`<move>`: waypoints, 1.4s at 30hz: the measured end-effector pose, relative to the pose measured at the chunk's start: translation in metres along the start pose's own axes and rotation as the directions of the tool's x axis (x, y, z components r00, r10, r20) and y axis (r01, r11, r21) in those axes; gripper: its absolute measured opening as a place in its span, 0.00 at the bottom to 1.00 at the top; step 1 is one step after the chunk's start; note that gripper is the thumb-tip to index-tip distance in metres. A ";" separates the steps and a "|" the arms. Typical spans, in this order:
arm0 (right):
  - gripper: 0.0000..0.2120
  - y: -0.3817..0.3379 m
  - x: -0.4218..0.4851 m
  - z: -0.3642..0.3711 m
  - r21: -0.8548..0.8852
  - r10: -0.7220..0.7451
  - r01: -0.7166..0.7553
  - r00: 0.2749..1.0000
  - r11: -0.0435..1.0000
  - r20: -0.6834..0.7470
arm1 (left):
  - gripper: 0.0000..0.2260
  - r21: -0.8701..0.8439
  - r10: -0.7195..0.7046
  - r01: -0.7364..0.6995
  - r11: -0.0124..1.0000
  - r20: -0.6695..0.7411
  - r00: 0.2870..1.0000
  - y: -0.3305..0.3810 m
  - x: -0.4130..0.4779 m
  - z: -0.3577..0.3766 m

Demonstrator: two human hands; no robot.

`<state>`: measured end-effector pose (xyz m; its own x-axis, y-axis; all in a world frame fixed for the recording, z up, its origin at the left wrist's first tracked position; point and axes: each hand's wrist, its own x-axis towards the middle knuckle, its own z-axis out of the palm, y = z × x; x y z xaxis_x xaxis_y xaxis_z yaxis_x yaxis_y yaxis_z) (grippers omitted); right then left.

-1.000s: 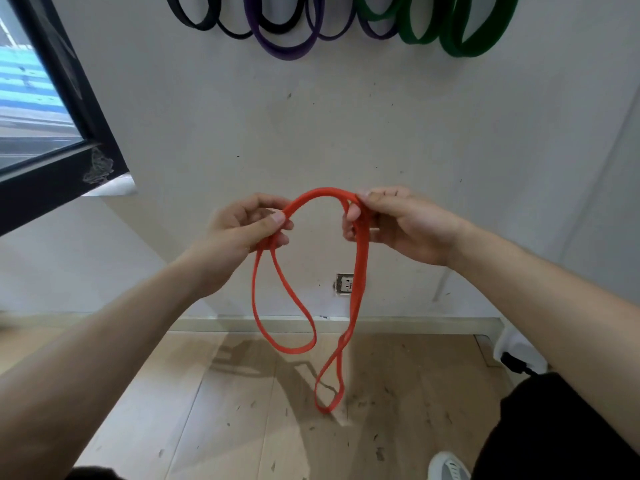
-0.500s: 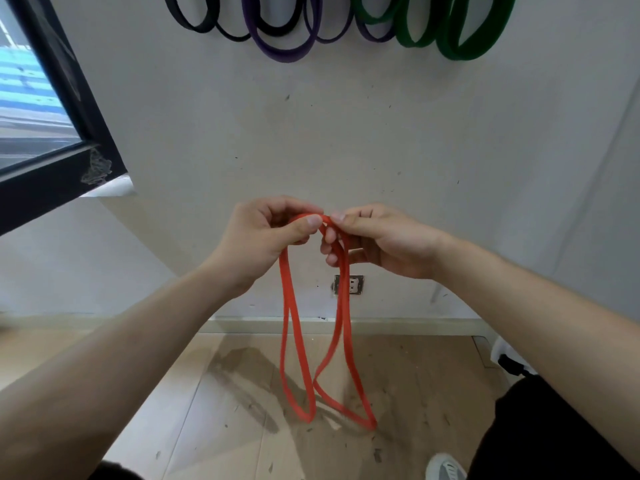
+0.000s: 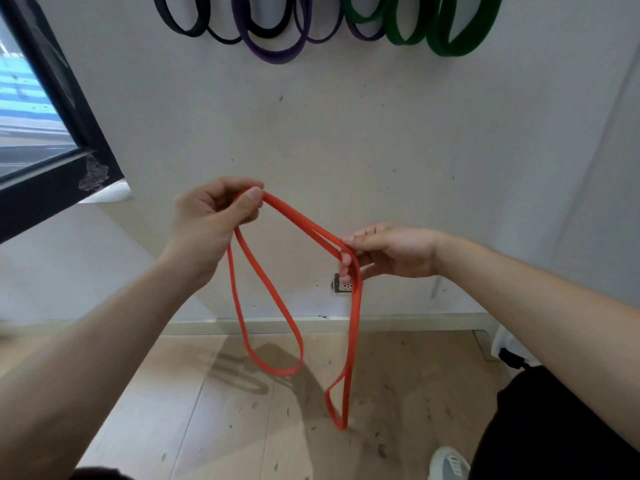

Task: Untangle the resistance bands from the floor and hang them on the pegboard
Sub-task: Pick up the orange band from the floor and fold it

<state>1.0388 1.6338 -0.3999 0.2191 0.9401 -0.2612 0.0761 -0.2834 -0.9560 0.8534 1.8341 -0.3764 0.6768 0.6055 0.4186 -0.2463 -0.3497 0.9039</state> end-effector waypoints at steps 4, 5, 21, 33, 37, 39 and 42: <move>0.18 -0.002 0.000 0.003 0.100 -0.055 0.065 0.993 0.993 -0.100 | 0.05 0.052 -0.090 0.086 0.995 0.072 0.993 -0.012 0.001 -0.012; 0.18 -0.003 0.000 0.003 0.140 -0.074 0.091 0.990 0.986 -0.122 | 0.06 0.067 -0.108 0.102 0.993 0.098 0.989 -0.015 0.000 -0.014; 0.17 -0.024 0.001 0.025 0.050 -0.198 0.204 0.974 0.978 -0.107 | 0.13 0.040 -0.132 0.125 0.991 0.335 0.933 -0.005 -0.019 0.033; 0.16 0.000 0.000 0.000 -0.045 0.000 0.006 0.991 0.999 0.131 | 0.04 -0.092 -0.040 0.045 0.995 0.054 0.998 0.005 -0.003 0.026; 0.14 0.009 0.002 -0.007 -0.019 0.020 -0.018 0.992 1.000 0.121 | 0.04 -0.088 -0.055 0.055 0.995 0.007 0.998 0.002 0.001 0.009; 0.13 0.007 0.001 -0.006 0.019 0.000 -0.001 0.996 1.000 0.090 | 0.04 -0.088 -0.092 0.095 0.992 0.035 0.995 -0.002 0.001 0.003; 0.14 0.004 -0.001 -0.006 0.121 -0.040 0.040 0.999 0.992 -0.004 | 0.05 -0.063 -0.146 0.152 0.986 0.088 0.985 -0.010 0.001 -0.007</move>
<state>1.0444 1.6307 -0.4031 0.2202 0.9497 -0.2225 -0.0337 -0.2206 -0.9748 0.8515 1.8430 -0.3843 0.7640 0.5848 0.2726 -0.1839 -0.2076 0.9608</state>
